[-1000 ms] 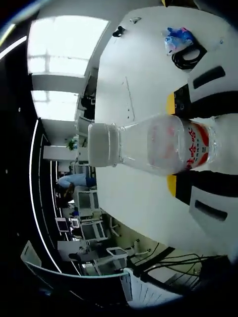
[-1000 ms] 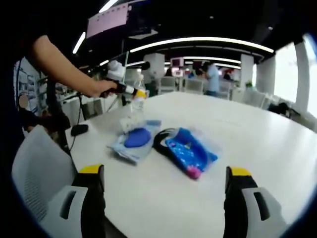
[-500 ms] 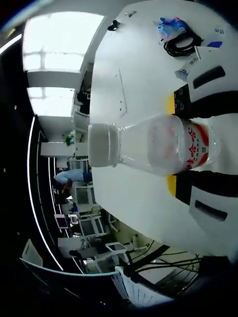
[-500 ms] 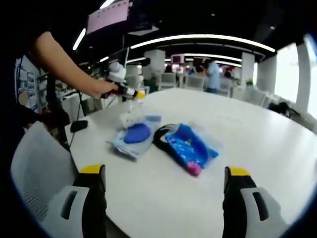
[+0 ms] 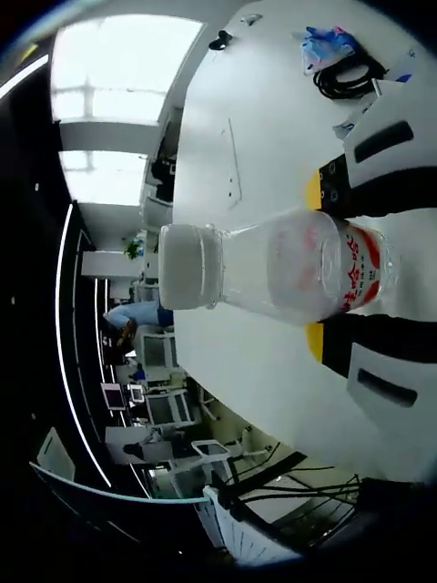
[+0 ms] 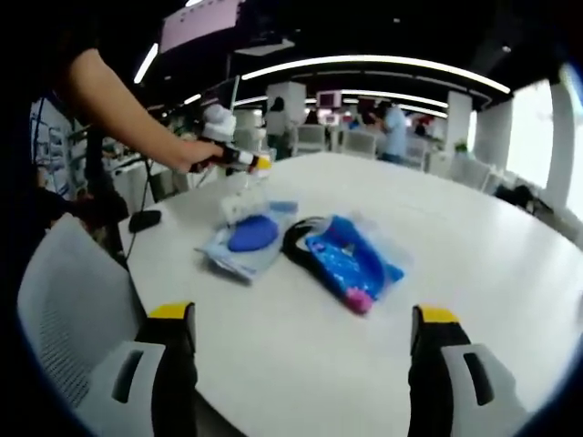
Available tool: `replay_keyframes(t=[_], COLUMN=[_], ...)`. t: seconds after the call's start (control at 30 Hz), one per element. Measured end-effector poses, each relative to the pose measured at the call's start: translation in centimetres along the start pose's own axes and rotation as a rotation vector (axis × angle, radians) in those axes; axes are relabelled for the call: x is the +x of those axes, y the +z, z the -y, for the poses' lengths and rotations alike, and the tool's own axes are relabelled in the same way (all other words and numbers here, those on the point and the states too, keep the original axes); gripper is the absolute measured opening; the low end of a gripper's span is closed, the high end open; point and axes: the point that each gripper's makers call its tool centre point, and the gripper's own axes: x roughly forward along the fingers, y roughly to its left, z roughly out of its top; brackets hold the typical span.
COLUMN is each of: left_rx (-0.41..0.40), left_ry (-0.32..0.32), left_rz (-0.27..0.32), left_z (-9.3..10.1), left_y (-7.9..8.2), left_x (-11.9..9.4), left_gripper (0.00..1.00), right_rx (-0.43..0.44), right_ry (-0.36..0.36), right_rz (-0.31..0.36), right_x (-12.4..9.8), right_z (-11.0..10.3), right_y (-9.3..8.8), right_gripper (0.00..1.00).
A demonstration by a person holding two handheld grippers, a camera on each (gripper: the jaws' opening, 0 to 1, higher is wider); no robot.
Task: Arrange the tabletop items into an orderly group along one side of the table until the central work area is clear of visible clutter.
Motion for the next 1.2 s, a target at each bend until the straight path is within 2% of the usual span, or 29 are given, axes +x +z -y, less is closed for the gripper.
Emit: replay_keyframes(t=[0.33, 0.6, 0.63, 0.87, 1.2], left_rx=[0.019, 0.081, 0.088, 0.145, 0.098], left_ry=[0.028, -0.012, -0.017, -0.020, 0.038], left_rz=[-0.014, -0.019, -0.038, -0.065, -0.061], left_z=[0.2, 0.3, 0.3, 0.2, 0.0], left_y=[-0.2, -0.6, -0.9, -1.6, -1.3], left_x=[0.2, -0.1, -0.2, -0.6, -0.1], left_gripper=[0.40, 0.40, 0.40, 0.39, 0.38], right_rx=[0.001, 0.006, 0.006, 0.014, 0.029], right_ry=[0.005, 0.005, 0.005, 0.006, -0.006], right_rz=[-0.015, -0.009, -0.009, -0.010, -0.010], right_x=[0.1, 0.1, 0.1, 0.0, 0.0], right_z=[0.0, 0.0, 0.0, -0.1, 0.3], right_y=[-0.2, -0.1, -0.1, -0.2, -0.2], right_gripper=[0.96, 0.96, 0.96, 0.96, 0.96])
